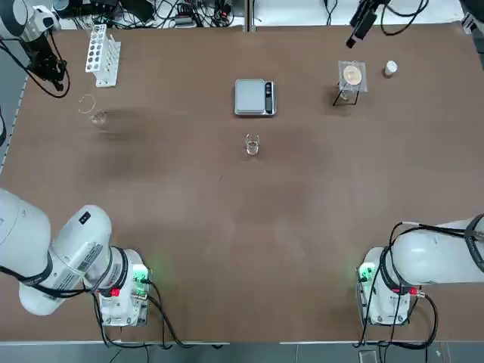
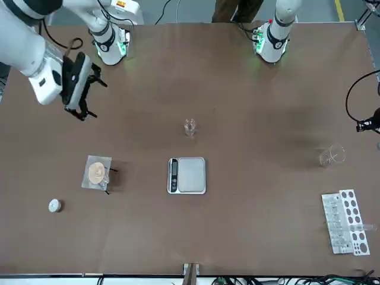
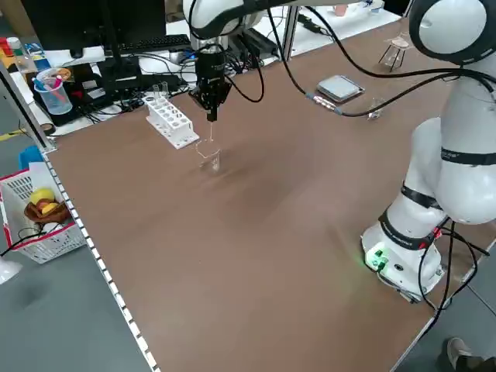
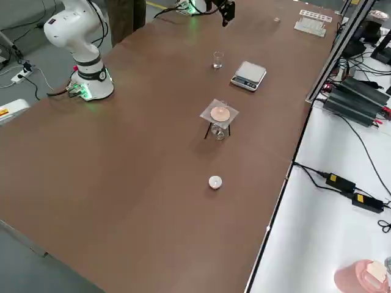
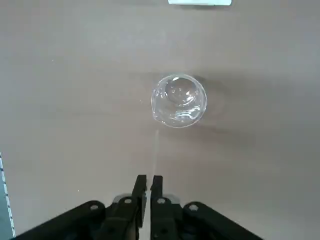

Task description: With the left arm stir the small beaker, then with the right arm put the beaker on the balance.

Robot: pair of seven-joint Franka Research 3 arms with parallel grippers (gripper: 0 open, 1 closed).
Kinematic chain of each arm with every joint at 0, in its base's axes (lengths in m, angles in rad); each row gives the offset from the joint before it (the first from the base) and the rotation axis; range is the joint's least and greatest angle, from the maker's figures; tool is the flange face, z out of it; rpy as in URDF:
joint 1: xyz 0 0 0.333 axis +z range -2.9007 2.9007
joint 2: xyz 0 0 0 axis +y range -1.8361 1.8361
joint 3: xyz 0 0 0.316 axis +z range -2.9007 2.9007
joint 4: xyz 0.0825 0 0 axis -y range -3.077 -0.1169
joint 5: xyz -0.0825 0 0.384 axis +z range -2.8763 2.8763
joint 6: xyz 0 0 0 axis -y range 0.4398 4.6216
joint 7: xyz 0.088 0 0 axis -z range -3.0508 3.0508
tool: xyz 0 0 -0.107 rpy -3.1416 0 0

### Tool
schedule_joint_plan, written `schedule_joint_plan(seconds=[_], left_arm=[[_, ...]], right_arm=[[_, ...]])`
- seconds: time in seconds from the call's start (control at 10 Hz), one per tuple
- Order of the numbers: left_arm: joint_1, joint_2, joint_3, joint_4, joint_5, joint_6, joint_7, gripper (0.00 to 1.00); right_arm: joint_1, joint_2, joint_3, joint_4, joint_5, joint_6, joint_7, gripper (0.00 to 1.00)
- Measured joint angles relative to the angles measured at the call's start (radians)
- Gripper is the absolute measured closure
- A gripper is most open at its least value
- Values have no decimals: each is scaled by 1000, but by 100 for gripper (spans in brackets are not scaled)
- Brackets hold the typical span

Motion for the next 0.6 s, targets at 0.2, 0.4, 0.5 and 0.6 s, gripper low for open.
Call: schedule_joint_plan(seconds=[0.2,0.4,0.5,0.6], left_arm=[[-3,1,-2,9,1,2,0,93],[-9,5,-5,12,1,12,0,93],[-12,12,-6,12,1,27,-1,93],[-13,20,-7,12,1,38,-1,93]], right_arm=[[3,5,50,-103,88,175,-58,0],[7,10,109,-219,228,367,-142,0],[9,11,144,-276,314,463,-195,0],[19,12,178,-324,396,546,-246,0]])
